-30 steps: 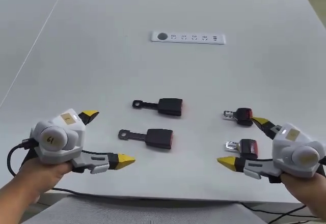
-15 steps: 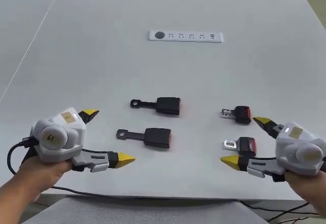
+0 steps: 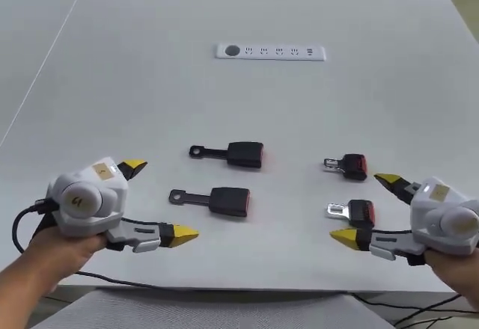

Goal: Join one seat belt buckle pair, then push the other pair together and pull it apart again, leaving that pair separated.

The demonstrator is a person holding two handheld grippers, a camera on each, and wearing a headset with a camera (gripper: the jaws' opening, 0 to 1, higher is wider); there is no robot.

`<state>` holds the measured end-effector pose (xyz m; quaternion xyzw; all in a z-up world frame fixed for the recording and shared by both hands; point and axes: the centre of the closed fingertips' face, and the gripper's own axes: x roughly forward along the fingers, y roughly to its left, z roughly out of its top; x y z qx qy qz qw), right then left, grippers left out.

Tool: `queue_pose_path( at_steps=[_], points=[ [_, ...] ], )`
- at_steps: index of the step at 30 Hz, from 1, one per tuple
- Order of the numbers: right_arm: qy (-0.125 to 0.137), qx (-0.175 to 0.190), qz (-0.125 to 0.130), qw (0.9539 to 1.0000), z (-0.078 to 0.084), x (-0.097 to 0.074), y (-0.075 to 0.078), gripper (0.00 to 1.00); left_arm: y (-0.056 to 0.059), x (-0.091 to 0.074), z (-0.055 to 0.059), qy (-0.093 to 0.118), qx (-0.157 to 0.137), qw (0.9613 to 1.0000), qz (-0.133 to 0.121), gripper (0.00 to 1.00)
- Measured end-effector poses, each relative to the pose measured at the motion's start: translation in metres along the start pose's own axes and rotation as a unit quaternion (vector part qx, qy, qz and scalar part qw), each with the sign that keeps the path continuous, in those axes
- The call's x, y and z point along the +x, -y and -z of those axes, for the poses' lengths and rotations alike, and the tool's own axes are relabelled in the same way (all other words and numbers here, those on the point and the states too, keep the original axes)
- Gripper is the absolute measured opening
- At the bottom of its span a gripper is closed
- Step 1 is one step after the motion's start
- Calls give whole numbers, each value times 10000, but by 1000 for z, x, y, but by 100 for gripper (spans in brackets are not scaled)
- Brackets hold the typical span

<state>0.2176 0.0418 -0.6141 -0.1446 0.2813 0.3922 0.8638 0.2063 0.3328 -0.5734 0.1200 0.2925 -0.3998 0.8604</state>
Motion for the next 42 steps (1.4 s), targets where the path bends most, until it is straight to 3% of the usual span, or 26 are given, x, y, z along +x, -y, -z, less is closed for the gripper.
queue_pose_path(
  at_steps=[23, 42],
  points=[
    [-230, 15, -182, 9996, 10, 0, 9, 83, 3, 18, 0, -254, 239, 9990, 290, 100],
    [-532, -92, -605, 9967, 18, 4, 8, 76, 4, 41, 4, -521, 563, 9949, 654, 100]
  ],
)
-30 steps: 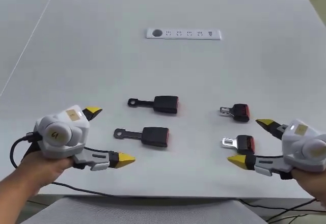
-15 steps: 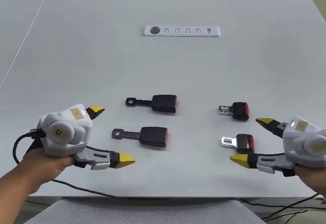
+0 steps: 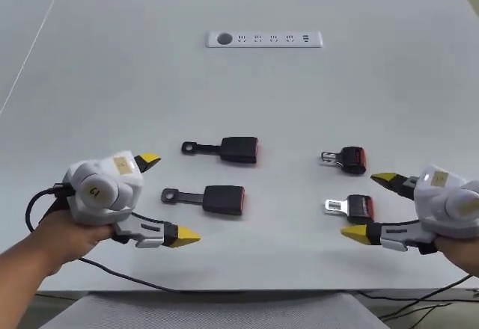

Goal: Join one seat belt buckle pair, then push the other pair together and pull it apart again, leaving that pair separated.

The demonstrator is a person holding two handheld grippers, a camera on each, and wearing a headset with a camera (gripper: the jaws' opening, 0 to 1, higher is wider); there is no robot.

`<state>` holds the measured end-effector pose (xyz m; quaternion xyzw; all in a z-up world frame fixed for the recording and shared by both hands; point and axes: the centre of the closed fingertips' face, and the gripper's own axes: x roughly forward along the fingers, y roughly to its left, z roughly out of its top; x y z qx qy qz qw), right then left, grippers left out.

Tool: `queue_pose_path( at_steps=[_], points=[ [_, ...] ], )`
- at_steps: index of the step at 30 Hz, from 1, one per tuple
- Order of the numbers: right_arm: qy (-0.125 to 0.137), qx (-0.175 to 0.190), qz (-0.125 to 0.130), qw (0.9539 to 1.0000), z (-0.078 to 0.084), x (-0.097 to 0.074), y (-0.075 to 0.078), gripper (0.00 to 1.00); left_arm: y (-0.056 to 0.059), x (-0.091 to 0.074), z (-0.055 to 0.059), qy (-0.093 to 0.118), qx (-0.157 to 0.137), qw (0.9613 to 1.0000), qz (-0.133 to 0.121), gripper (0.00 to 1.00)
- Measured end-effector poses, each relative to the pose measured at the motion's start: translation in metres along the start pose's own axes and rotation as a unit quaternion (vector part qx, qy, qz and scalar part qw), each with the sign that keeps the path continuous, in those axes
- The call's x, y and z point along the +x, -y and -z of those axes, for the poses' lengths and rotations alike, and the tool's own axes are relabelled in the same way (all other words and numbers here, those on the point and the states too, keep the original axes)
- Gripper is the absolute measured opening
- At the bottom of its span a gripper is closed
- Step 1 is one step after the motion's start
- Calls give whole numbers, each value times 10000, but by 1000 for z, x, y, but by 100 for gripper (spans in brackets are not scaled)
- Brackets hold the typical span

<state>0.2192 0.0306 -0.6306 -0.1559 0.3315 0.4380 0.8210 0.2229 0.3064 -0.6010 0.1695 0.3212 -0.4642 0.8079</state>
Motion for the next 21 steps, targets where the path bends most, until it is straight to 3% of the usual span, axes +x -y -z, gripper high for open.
queue_pose_path(
  at_steps=[21],
  points=[
    [-308, -30, -413, 9987, 18, 9, 11, 69, 0, 28, 3, -253, 305, 9984, 410, 93]
  ],
)
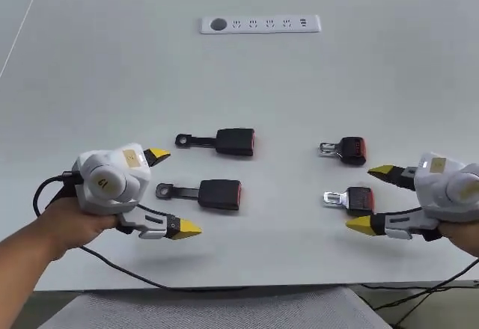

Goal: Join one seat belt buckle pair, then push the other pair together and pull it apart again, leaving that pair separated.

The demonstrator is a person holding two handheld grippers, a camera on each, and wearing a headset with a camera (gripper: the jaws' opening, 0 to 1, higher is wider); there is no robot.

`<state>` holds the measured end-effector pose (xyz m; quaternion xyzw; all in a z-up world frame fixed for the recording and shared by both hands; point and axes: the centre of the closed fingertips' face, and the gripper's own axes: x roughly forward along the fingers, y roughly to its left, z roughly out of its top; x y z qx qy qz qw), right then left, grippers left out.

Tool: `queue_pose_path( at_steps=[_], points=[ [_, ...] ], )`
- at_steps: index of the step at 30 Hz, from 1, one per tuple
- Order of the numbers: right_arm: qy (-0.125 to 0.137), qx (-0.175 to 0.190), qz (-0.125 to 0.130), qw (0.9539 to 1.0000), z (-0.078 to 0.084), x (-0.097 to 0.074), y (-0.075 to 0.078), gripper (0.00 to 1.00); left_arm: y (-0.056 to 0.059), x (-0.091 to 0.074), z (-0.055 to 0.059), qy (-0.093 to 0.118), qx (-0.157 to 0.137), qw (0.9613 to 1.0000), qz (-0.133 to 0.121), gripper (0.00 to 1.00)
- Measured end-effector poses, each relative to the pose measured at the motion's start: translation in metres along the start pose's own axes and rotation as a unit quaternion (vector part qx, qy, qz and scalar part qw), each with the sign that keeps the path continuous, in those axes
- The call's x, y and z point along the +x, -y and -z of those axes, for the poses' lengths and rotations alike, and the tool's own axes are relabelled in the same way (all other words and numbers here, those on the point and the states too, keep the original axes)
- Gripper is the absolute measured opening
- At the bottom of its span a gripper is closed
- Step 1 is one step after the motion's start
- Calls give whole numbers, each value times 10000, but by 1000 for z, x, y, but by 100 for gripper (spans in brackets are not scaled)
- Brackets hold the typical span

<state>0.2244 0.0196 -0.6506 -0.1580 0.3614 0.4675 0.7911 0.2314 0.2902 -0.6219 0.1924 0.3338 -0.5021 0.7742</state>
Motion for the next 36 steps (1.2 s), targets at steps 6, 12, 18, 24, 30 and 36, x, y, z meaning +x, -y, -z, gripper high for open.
queue_pose_path(
  at_steps=[6, 12, 18, 24, 30, 36],
  points=[
    [-125, -8, -159, 9998, 7, 2, -1, 67, 1, 11, 2, -95, 142, 9997, 157, 89],
    [-239, -67, -297, 9993, 11, 4, -1, 65, 0, 24, 5, -175, 283, 9989, 321, 84],
    [-330, -149, -423, 9985, 14, 6, -1, 62, -1, 36, 5, -280, 418, 9978, 440, 80],
    [-429, -207, -495, 9976, 18, 8, 0, 60, 0, 47, 8, -365, 497, 9962, 611, 78],
    [-507, -201, -576, 9968, 21, 9, 2, 56, -1, 58, 13, -461, 533, 9947, 742, 76],
    [-497, -228, -623, 9966, 21, 11, 6, 54, -1, 64, 13, -502, 621, 9933, 840, 74]
  ],
)
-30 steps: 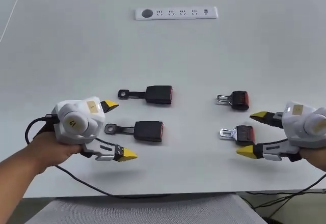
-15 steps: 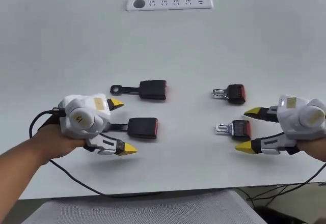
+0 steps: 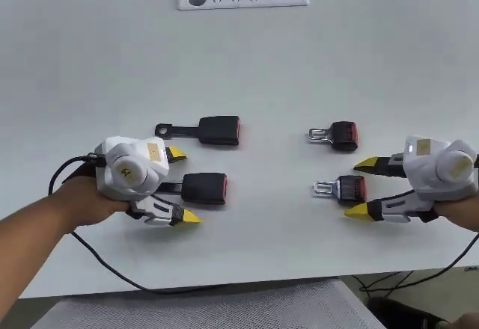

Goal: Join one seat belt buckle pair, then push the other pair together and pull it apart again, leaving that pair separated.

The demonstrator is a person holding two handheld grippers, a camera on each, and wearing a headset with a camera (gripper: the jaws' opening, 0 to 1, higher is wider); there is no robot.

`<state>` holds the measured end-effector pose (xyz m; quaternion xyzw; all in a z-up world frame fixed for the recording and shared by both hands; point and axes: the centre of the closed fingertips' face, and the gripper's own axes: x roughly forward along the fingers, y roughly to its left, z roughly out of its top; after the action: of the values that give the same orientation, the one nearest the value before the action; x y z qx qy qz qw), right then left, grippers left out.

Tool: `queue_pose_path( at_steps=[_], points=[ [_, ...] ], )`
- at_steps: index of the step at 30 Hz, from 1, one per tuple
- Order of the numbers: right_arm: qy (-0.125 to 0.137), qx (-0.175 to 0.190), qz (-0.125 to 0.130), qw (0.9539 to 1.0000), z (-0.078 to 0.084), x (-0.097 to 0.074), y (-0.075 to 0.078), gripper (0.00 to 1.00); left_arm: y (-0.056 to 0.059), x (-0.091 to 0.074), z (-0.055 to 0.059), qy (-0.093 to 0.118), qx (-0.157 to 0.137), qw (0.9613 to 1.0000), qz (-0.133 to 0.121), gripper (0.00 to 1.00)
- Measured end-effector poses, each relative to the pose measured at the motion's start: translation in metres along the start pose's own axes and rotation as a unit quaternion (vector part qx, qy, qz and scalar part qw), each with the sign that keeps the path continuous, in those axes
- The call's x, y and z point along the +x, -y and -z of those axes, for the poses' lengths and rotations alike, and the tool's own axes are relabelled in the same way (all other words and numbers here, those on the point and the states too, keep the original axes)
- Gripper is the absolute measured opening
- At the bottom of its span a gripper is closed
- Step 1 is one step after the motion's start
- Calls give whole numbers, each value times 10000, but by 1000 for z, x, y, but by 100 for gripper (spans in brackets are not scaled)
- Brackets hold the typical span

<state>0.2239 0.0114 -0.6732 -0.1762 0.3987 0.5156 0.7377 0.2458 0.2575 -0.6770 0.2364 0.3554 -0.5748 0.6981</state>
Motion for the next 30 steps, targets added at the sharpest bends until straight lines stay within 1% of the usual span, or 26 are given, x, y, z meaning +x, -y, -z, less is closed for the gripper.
queue_pose_path(
  at_steps=[2, 3, 5, 8, 9, 11, 13, 15, 17, 20, 25, 28, 30],
  points=[
    [10, -11, -15, 10000, 0, 0, 1, 53, 0, 1, -1, -7, 22, 10000, 4, 73],
    [13, -23, -20, 10000, 0, 0, 1, 52, 0, 2, -2, 27, 101, 9999, 12, 73],
    [17, -21, -31, 10000, 0, 0, 2, 51, 0, 2, -3, 31, 168, 9999, 23, 72],
    [-13, -72, -73, 9999, 1, -1, 2, 48, -3, 2, -2, 7, 251, 9997, -6, 67],
    [-24, -85, -83, 9999, 1, -1, 2, 47, -3, 2, -2, -3, 287, 9996, -5, 65],
    [-60, -147, -122, 9998, 1, -1, 2, 45, -4, 1, 0, -62, 483, 9988, -54, 59],
    [-119, -224, -144, 9996, 2, -1, 2, 43, -4, 1, 0, -48, 467, 9989, -22, 55],
    [-140, -279, -178, 9994, 2, -1, 2, 41, -2, 0, -1, -84, 545, 9985, 23, 49],
    [-169, -274, -238, 9992, 2, -2, -1, 39, -1, 1, -1, -98, 664, 9977, 96, 45],
    [-174, -355, -258, 9989, 2, -1, -2, 38, -1, 1, -1, -109, 695, 9975, 114, 43],
    [-182, -427, -271, 9986, 1, -2, -2, 37, 3, 2, -3, -120, 923, 9953, 253, 35],
    [-198, -665, -282, 9972, 2, -2, -1, 36, 4, 1, -4, -156, 905, 9955, 225, 35],
    [-195, -665, -293, 9972, 1, -2, -1, 36, 5, 1, -4, -186, 920, 9953, 231, 35]
  ],
)
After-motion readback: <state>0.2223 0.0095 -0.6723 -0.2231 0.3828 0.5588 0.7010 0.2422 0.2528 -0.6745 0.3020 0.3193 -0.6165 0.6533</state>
